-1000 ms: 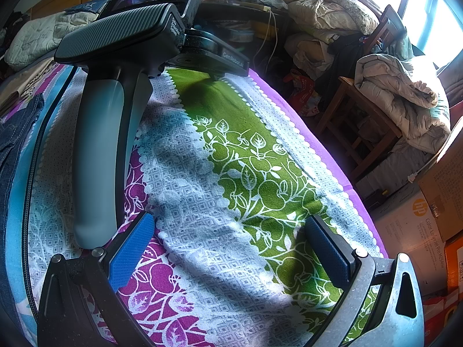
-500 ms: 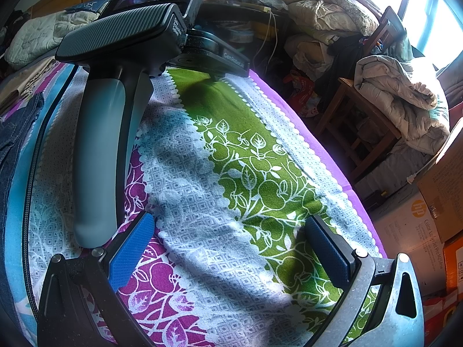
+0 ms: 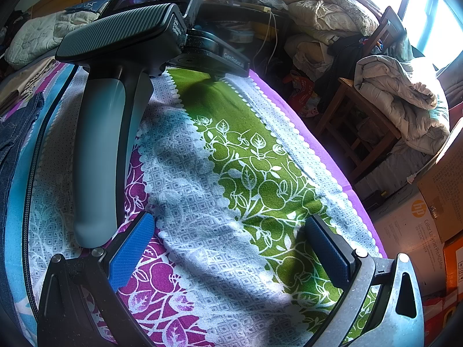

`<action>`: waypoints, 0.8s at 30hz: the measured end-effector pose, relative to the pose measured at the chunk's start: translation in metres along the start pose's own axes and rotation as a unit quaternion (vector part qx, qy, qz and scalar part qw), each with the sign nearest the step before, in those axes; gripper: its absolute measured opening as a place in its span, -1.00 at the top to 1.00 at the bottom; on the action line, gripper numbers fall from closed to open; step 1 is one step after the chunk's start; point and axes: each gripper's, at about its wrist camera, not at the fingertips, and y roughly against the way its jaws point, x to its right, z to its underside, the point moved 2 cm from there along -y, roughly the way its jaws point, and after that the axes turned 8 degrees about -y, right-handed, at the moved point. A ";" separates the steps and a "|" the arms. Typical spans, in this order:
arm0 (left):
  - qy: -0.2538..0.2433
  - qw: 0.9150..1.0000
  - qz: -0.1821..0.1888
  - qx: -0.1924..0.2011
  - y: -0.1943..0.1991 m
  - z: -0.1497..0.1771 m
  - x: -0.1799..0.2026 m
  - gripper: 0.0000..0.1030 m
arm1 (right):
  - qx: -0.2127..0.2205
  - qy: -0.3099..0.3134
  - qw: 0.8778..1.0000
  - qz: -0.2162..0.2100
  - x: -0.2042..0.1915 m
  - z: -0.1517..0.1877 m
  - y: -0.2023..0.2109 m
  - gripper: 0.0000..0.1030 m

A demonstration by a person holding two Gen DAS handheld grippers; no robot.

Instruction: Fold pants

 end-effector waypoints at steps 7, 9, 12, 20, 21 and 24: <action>0.000 1.000 0.000 0.000 0.000 0.000 0.000 -1.00 | 0.000 0.000 1.000 0.000 0.000 0.000 -0.001 -1.00; 0.000 1.000 0.000 0.000 0.000 0.000 0.000 -1.00 | 0.000 0.000 1.000 0.000 0.000 0.000 -0.001 -1.00; 0.000 1.000 0.000 0.000 0.000 0.000 0.000 -1.00 | 0.000 0.000 1.000 0.000 0.000 0.000 -0.001 -1.00; 0.000 1.000 0.000 0.000 0.000 0.000 0.000 -1.00 | 0.000 0.000 1.000 -0.001 0.000 -0.001 -0.002 -1.00; 0.000 1.000 0.000 0.000 0.000 0.000 0.000 -1.00 | 0.000 0.000 1.000 -0.001 0.000 0.000 -0.001 -1.00; 0.000 1.000 0.000 0.000 0.000 0.000 0.000 -1.00 | 0.000 0.000 1.000 -0.001 0.000 0.000 -0.001 -1.00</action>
